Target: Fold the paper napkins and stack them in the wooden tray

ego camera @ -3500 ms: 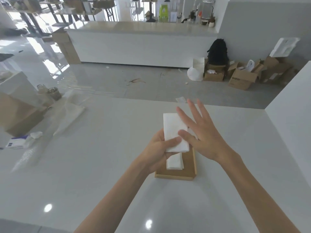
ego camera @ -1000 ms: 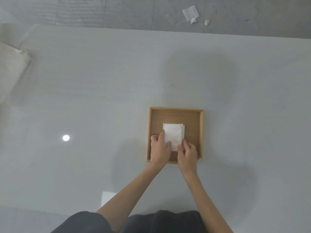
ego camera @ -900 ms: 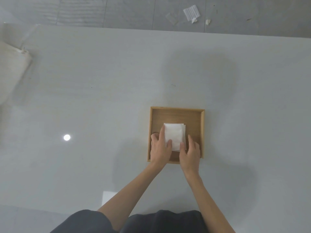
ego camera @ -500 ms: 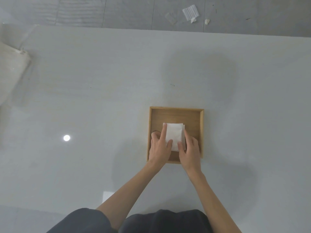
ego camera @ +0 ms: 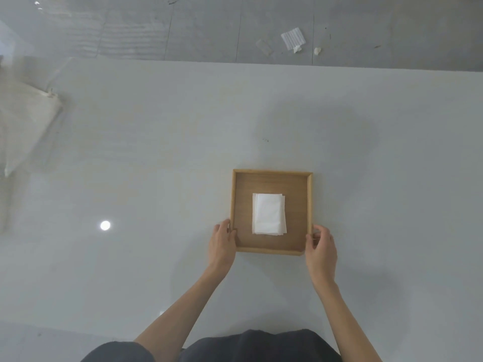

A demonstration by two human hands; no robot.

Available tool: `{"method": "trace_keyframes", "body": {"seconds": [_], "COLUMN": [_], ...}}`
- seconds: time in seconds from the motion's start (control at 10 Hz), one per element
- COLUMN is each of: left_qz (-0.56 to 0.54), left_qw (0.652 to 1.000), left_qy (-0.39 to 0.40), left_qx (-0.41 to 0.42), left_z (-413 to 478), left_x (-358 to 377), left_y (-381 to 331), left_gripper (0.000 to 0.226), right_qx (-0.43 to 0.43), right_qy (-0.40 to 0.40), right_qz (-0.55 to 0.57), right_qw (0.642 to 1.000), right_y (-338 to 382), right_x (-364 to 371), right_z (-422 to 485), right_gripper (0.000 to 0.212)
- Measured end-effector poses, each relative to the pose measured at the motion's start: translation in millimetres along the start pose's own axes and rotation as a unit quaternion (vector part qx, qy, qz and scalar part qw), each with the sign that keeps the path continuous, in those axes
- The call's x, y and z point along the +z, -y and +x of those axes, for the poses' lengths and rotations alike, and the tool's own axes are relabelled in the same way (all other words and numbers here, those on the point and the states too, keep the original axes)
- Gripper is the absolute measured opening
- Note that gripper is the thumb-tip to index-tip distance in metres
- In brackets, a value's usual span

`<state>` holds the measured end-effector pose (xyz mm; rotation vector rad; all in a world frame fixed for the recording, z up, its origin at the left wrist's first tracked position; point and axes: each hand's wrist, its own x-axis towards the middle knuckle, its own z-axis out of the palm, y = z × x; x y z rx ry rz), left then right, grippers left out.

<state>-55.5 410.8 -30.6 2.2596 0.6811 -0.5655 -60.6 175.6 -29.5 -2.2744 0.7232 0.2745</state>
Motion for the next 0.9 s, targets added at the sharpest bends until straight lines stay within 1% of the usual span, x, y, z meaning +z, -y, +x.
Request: {"method": "trace_keyframes", "body": {"seconds": [0.1,0.2,0.3,0.4,0.5,0.6,0.7,0.8,0.9], "left_qz": [-0.027,-0.011,0.110,0.199,0.221,0.277,0.351,0.327,0.245], "left_qw": [1.000,1.000,0.988,0.946,0.938,0.929,0.905,0.916,0.942], "left_qy": [-0.006,-0.008,-0.063,-0.098,-0.061,-0.005,0.034,0.026,-0.021], "left_qx": [0.001,0.011,0.083,0.234,0.261,0.245,0.238,0.233,0.226], "left_z": [12.1,21.4,19.5,18.0,29.4,44.6,52.1,45.4,30.0], "left_x": [0.4,1.9,8.8,17.1,24.6,26.5,27.4,18.5,2.8], "left_y": [-9.9,-25.8,-32.2,-40.7,-52.4,-55.7,-51.8,-58.4,-63.1], "left_gripper": [0.026,0.029,0.056,0.065,0.066,0.069,0.071,0.079,0.087], "right_qx": [-0.001,-0.007,-0.060,-0.204,-0.251,-0.262,-0.249,-0.231,-0.244], "right_qy": [-0.002,0.003,-0.048,-0.073,-0.016,0.047,0.089,0.102,0.076], "right_qz": [0.019,0.006,-0.096,-0.188,-0.197,-0.232,-0.277,-0.250,-0.194], "right_qw": [1.000,1.000,0.992,0.958,0.948,0.936,0.924,0.935,0.947], "right_y": [6.2,11.1,15.8,24.7,33.7,40.5,39.6,46.7,54.9], "right_x": [-3.2,-6.3,-5.1,1.2,13.5,20.8,23.1,17.6,7.4], "right_z": [17.5,32.7,30.6,26.9,30.2,36.3,39.5,37.9,32.7], "right_gripper": [0.025,0.027,0.045,0.059,0.054,0.051,0.050,0.057,0.067]}}
